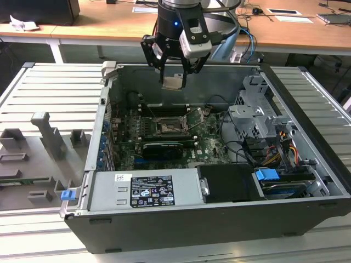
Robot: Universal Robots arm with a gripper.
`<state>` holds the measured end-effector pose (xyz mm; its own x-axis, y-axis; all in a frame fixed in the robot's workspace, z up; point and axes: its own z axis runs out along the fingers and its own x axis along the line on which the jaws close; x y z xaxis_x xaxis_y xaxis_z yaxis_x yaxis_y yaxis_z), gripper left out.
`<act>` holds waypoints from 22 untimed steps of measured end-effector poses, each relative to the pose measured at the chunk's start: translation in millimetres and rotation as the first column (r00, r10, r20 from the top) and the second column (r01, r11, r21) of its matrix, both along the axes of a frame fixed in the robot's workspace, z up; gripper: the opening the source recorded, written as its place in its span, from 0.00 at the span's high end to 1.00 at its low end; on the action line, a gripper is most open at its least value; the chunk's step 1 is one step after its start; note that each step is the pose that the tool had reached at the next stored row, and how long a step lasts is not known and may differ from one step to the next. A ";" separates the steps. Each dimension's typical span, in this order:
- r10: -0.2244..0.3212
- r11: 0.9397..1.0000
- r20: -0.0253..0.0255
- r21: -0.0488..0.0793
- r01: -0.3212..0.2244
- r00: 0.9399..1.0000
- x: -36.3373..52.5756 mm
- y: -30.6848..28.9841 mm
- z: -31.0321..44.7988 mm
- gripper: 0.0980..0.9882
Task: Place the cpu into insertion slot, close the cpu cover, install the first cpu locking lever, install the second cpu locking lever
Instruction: 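Place the cpu into insertion slot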
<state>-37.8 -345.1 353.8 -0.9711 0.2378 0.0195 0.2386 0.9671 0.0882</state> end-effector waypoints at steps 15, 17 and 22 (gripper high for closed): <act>-0.044 0.999 0.000 0.000 0.044 0.999 0.0 0.0 -1.2 0.52; -0.049 0.999 0.000 0.000 0.049 0.999 0.0 0.0 -1.4 0.52; -0.062 0.998 0.000 0.000 0.062 0.998 0.0 0.0 -1.8 0.52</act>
